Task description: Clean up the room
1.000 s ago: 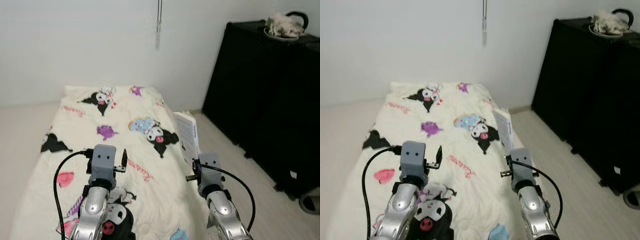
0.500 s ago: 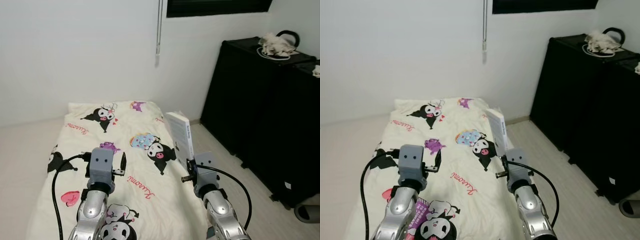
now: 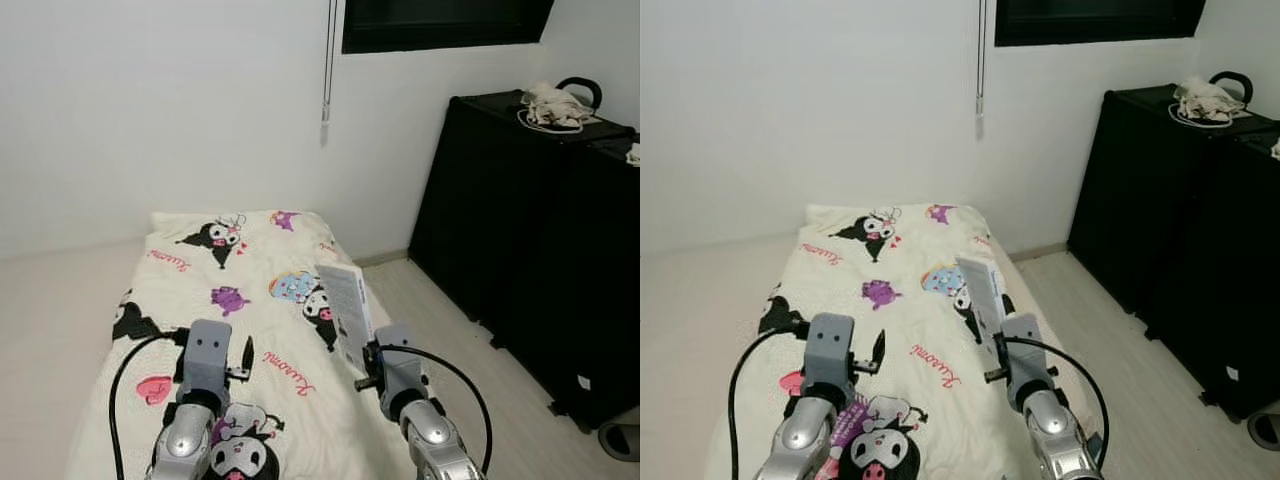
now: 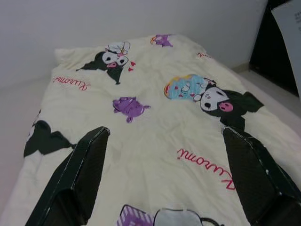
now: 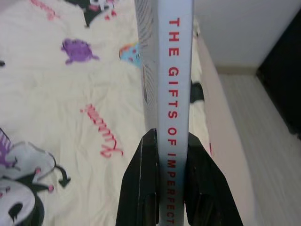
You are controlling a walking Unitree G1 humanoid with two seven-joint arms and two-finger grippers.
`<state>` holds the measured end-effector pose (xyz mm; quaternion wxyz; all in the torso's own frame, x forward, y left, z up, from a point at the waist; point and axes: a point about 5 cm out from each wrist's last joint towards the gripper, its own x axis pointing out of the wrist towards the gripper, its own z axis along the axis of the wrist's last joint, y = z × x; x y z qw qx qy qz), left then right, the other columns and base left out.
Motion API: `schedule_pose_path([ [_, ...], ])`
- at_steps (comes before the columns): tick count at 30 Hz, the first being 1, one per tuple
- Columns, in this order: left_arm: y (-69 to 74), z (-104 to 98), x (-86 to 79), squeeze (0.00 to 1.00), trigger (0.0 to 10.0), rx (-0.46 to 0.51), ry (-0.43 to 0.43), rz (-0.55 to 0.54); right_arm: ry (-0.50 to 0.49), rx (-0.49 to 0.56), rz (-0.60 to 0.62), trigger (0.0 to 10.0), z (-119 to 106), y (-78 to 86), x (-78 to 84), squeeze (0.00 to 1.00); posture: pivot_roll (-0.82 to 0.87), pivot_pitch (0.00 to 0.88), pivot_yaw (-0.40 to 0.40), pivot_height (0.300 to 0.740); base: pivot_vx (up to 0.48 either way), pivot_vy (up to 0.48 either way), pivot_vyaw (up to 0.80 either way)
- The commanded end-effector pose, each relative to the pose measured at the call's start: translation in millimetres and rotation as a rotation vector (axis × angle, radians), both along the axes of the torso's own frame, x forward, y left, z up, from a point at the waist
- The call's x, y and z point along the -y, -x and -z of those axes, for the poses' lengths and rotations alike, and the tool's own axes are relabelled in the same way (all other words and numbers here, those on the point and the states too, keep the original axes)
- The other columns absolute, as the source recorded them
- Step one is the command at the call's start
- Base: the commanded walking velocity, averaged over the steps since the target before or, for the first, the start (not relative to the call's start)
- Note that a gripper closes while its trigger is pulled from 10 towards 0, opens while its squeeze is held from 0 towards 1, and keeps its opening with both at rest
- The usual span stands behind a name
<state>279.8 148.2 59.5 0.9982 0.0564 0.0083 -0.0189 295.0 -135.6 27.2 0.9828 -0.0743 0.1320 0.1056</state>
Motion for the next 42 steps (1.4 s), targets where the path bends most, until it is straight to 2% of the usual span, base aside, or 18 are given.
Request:
schedule_pose_path([
  [1,3.0,4,-0.4,0.00,10.0,-0.014,-0.021,0.009,0.017,0.005,-0.007,10.0,-1,-1.8,-1.5,0.00,0.00,0.043,-0.056,0.740,0.000,0.000,0.00],
  [17,6.4,15,1.0,0.00,10.0,-0.052,-0.057,0.031,0.016,-0.038,-0.016,10.0,11,5.3,-4.1,0.00,0.01,0.042,-0.056,0.740,0.000,0.000,0.00],
  [29,3.8,13,1.4,0.00,10.0,-0.051,-0.073,0.061,-0.020,-0.062,0.028,10.0,17,8.7,-3.1,0.00,0.02,0.046,-0.019,0.740,0.000,0.000,-0.80],
  [42,0.9,11,-3.4,0.00,10.0,-0.049,-0.051,0.028,-0.034,-0.071,0.030,10.0,18,7.3,-4.3,0.00,0.02,0.050,-0.023,0.740,0.000,0.000,-0.80],
])
